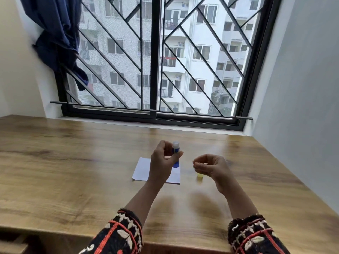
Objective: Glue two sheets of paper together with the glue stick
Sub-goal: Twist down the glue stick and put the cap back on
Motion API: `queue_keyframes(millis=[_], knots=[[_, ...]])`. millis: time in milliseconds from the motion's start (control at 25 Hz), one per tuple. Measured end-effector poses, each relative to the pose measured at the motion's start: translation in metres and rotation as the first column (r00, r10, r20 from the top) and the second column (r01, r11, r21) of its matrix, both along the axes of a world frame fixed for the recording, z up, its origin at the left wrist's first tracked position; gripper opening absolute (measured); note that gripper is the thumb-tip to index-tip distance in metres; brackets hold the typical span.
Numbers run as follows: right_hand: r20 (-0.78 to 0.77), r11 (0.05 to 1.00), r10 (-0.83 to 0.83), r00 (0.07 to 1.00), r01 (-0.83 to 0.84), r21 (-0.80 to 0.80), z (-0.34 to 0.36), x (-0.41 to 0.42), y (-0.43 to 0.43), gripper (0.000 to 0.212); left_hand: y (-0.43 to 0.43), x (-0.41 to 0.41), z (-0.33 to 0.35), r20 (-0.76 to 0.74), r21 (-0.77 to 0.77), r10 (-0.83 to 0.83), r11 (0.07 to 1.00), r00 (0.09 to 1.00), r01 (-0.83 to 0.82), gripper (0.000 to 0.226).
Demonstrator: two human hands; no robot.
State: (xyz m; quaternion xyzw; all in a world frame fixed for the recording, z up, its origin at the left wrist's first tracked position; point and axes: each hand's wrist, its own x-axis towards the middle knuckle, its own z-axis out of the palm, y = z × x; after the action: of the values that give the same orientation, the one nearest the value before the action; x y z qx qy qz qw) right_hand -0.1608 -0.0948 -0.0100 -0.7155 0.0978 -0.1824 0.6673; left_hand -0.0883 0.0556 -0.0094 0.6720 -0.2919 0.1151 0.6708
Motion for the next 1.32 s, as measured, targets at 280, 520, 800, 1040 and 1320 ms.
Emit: queue_keyframes(millis=[280,520,800,1040,1320], knots=[[0.042,0.654,-0.189,0.981,0.157,-0.740,0.006,0.010,-0.033,0.018,-0.003,0.003,-0.008,-0.017,0.025,0.007,1.000,1.000,-0.006,0.012],[-0.217,0.227,-0.003,0.976,-0.211,-0.951,0.004,0.019,-0.031,0.046,-0.003,0.002,-0.009,-0.038,0.038,0.013,0.999,0.999,-0.011,0.015],[-0.316,0.046,-0.132,0.940,-0.313,-0.949,-0.003,0.028,-0.014,0.032,-0.002,0.001,-0.009,-0.055,0.052,0.016,0.999,0.998,-0.013,0.017],[-0.124,0.422,-0.169,0.978,-0.042,-0.906,0.010,0.025,-0.007,0.032,0.000,0.001,-0.007,-0.063,0.052,0.011,0.999,0.998,-0.008,0.019],[-0.227,0.892,-0.051,0.973,-0.058,-0.448,0.022,0.012,0.002,0.016,0.000,-0.003,-0.005,-0.074,0.050,0.001,0.999,0.997,0.003,0.017]])
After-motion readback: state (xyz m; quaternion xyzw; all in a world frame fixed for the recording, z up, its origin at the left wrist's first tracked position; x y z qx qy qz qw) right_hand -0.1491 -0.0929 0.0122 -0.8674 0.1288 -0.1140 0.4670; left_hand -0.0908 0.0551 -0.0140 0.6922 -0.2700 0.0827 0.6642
